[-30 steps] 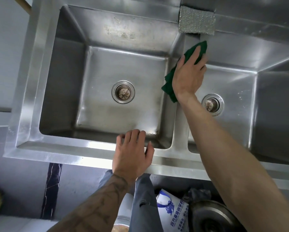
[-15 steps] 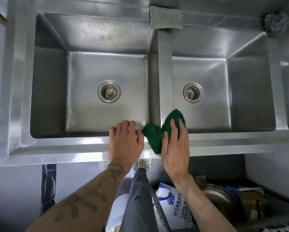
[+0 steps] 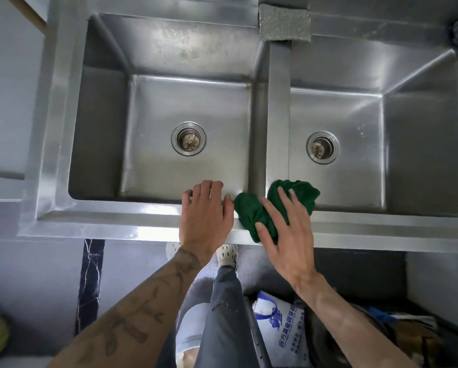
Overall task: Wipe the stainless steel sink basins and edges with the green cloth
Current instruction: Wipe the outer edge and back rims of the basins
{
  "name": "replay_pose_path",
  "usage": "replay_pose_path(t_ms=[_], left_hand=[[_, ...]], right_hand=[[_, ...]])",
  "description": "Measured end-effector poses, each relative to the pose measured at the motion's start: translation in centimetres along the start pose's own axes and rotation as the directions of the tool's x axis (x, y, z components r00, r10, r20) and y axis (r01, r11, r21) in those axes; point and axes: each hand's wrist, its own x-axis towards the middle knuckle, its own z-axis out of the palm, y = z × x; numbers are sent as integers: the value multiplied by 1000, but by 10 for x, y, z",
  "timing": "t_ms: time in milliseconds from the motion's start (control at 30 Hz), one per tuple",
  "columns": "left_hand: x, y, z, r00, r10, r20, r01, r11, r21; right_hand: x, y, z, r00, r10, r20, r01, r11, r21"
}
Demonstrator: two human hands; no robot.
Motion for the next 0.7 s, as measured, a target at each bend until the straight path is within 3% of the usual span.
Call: replay_pose_path(t_ms=[100,233,367,467,700], left_hand=[[-3,-12,-7,996,-18,-83,11,996,-86],[-14,-54,-20,985,-86,-148,91,996,24],[-18,-102,-31,981,-132,-144,143,988,66],[-16,-114,-32,972,-165,-170,179,981,74],[-16,-115,-31,958,-175,-226,193,979,60]], right_hand=[[10,-32,12,1000,-26,-17,26,1000,3],[26,-67,29,964,-253,83,250,967,41],[52,-26,8,927,-374,27,371,925,86],[52,-8,2,871,-472,134,459,881,118],[58,-103,42,889,-387,244,393,919,29]])
